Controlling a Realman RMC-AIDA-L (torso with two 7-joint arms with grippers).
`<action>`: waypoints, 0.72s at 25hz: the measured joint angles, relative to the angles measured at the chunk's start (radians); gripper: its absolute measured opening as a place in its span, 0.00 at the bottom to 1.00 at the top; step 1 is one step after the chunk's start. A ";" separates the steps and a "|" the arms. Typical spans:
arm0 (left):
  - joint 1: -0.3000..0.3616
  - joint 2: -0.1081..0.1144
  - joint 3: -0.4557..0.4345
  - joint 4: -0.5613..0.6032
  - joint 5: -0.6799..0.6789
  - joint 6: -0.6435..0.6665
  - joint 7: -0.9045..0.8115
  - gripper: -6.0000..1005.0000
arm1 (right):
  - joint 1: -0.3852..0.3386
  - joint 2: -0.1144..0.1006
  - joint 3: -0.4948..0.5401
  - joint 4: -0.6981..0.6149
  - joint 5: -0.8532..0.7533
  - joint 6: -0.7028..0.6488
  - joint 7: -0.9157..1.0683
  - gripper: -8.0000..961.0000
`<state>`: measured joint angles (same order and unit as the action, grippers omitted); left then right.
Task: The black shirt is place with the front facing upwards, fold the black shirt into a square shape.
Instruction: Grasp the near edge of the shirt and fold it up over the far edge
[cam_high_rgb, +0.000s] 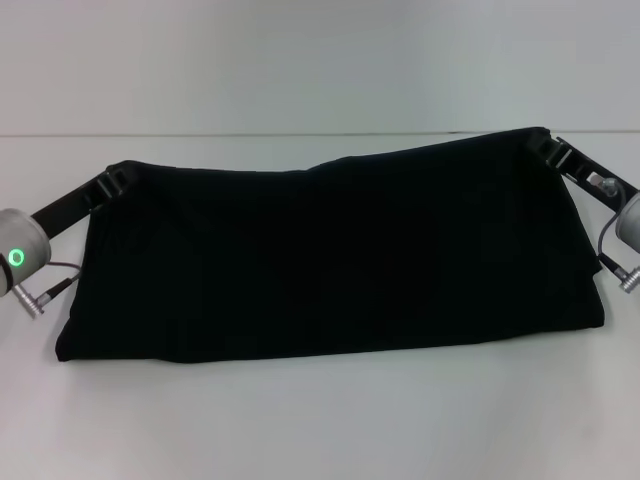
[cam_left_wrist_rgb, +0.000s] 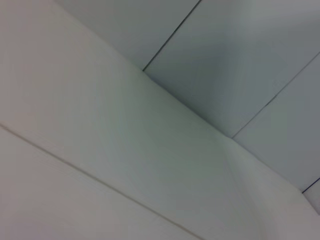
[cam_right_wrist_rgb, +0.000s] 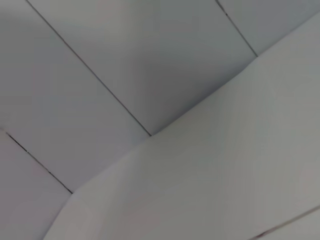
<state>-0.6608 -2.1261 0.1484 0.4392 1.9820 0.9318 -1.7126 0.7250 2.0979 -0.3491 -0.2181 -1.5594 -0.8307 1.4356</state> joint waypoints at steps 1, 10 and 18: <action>-0.003 0.000 0.000 0.000 -0.004 -0.001 0.001 0.07 | 0.003 0.000 0.000 0.000 0.004 0.001 -0.003 0.07; -0.024 0.002 0.000 0.006 -0.066 -0.005 0.006 0.07 | 0.015 -0.003 -0.007 -0.010 0.074 -0.003 -0.022 0.07; -0.055 -0.034 0.000 -0.008 -0.136 -0.115 0.108 0.08 | 0.063 0.002 0.000 0.005 0.082 0.082 -0.173 0.07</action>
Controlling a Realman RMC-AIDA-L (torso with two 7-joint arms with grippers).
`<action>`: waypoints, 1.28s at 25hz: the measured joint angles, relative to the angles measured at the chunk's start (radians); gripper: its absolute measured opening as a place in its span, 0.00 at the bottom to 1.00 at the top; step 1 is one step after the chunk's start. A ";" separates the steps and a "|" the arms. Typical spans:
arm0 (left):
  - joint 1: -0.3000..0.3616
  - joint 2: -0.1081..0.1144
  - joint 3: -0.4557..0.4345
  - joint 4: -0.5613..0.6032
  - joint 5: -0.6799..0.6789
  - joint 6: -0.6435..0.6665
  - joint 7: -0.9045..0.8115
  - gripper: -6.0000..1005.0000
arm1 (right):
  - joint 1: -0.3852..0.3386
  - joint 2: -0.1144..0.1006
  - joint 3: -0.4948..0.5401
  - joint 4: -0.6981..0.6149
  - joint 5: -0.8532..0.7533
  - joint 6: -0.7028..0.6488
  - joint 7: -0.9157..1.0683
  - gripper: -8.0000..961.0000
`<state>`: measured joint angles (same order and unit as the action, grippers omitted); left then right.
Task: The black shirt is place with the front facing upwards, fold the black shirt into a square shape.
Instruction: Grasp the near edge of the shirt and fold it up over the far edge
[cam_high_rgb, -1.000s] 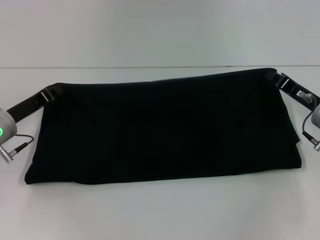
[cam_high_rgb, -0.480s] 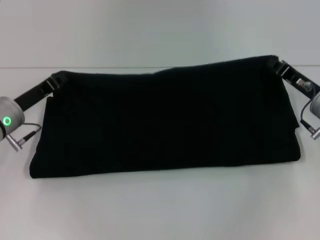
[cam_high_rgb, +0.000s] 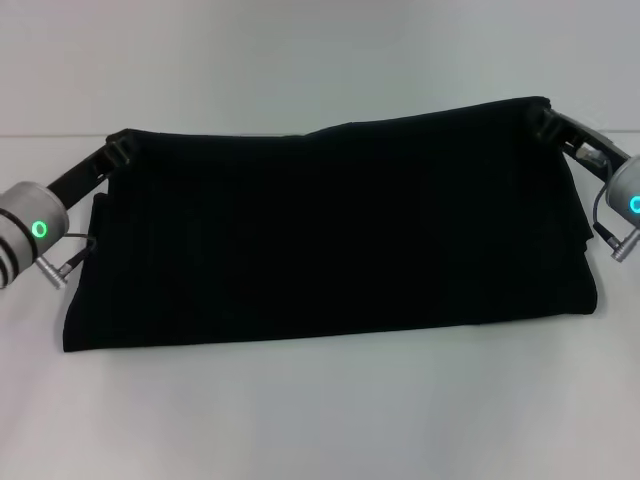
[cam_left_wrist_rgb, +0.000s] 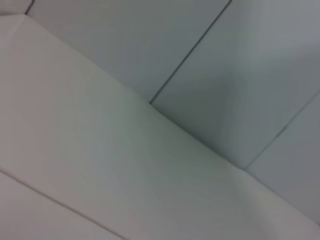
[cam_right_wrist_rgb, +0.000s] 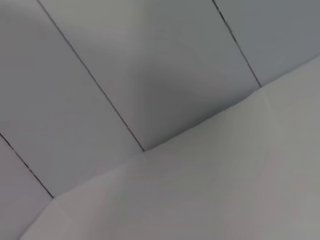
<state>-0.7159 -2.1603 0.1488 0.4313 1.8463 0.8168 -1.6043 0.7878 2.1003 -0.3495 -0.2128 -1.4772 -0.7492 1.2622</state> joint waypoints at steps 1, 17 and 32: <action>-0.005 -0.003 0.000 -0.009 -0.018 -0.020 0.019 0.08 | 0.005 0.000 0.001 0.005 0.008 0.007 -0.024 0.07; -0.033 -0.002 -0.004 -0.119 -0.247 -0.129 0.301 0.37 | 0.035 0.000 -0.009 0.073 0.155 0.067 -0.271 0.59; -0.009 -0.001 0.007 -0.130 -0.250 -0.195 0.372 0.80 | -0.031 -0.002 -0.029 0.098 0.144 -0.008 -0.271 0.98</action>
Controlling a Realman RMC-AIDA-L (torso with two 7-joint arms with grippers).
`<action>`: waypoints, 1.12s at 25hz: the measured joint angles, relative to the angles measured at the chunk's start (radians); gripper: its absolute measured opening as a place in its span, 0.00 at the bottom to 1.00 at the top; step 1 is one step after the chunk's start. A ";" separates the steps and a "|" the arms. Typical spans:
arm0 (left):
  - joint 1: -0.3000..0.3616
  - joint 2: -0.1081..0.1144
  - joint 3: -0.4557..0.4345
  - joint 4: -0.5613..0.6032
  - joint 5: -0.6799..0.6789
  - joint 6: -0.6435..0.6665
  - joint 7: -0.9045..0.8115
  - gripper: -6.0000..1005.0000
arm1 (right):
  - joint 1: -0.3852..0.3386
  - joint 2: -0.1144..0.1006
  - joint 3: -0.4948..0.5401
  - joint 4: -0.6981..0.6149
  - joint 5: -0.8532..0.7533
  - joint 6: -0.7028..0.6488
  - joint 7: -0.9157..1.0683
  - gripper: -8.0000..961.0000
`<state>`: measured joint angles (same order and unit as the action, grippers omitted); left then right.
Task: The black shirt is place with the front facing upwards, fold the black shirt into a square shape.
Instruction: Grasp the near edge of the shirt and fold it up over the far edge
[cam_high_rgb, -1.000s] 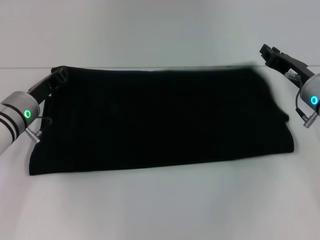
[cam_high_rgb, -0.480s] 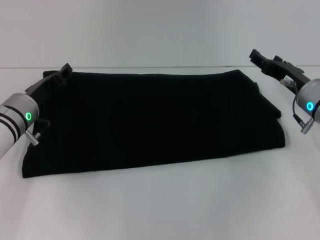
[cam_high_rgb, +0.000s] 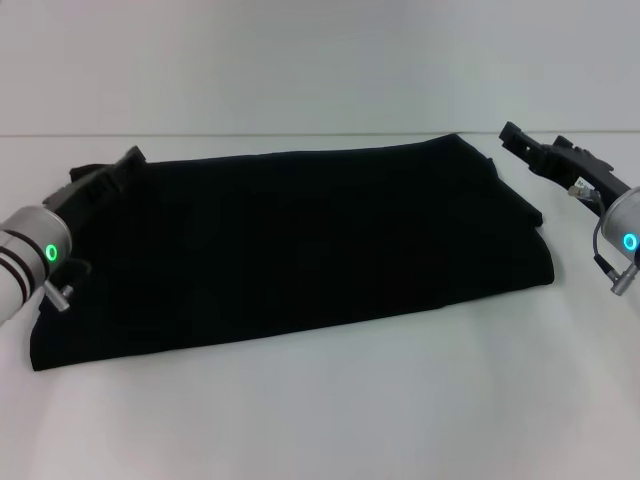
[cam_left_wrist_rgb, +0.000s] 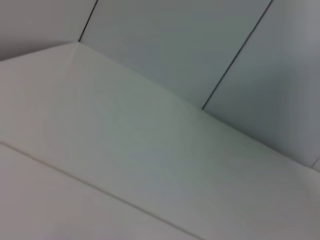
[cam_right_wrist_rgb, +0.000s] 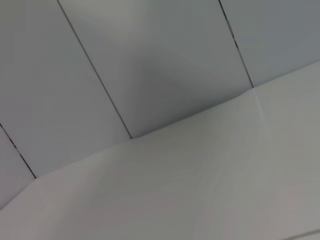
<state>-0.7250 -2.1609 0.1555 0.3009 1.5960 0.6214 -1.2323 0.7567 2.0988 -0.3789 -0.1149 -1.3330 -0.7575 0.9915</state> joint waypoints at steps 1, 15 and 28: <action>0.004 0.000 0.016 -0.008 0.003 0.005 -0.002 0.84 | -0.004 0.000 -0.001 0.000 0.000 -0.005 0.001 0.98; 0.089 -0.007 0.056 0.025 -0.035 0.131 -0.005 0.95 | -0.034 -0.001 -0.023 0.000 0.000 -0.061 0.010 0.98; 0.164 0.002 0.165 0.112 -0.113 0.245 -0.190 0.95 | -0.082 -0.012 -0.191 -0.039 -0.002 -0.193 0.012 0.98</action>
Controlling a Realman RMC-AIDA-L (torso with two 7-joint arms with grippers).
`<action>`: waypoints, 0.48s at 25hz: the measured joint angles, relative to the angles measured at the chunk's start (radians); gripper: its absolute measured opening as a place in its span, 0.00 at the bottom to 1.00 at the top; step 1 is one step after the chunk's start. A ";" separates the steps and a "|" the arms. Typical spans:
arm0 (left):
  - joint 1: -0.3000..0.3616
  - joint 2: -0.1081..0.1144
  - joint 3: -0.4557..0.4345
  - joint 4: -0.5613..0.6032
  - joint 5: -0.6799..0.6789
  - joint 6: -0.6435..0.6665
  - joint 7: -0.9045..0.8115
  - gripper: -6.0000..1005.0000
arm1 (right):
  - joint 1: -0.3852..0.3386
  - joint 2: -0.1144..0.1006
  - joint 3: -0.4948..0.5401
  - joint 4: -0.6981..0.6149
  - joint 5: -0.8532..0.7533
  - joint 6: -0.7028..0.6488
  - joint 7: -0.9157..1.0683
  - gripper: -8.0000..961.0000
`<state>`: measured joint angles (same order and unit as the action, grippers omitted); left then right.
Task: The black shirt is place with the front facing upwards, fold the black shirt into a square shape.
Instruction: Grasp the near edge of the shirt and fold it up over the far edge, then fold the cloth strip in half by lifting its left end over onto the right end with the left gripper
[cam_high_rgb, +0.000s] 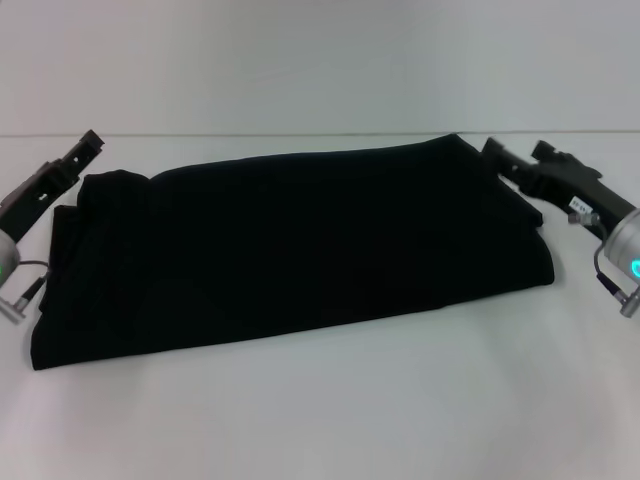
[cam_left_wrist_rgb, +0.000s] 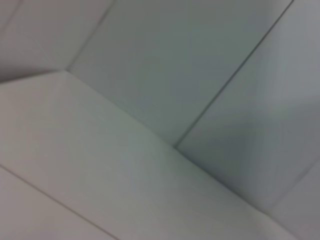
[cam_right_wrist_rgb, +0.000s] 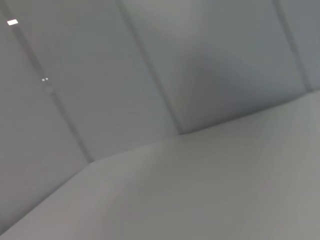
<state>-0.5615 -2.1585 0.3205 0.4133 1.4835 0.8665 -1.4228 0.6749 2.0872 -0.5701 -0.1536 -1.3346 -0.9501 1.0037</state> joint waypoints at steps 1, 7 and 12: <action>0.022 0.002 0.026 0.041 0.046 0.042 -0.105 0.95 | -0.014 -0.001 -0.042 -0.017 -0.001 -0.023 0.002 0.98; 0.068 0.021 0.030 0.142 0.258 0.266 -0.372 0.95 | -0.097 -0.001 -0.224 -0.108 -0.003 -0.139 0.007 0.98; 0.040 0.034 0.037 0.165 0.440 0.333 -0.507 0.95 | -0.125 -0.004 -0.318 -0.133 -0.064 -0.178 -0.010 0.98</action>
<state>-0.5216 -2.1241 0.3579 0.5782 1.9236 1.1993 -1.9297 0.5500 2.0833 -0.8881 -0.2870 -1.3988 -1.1278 0.9941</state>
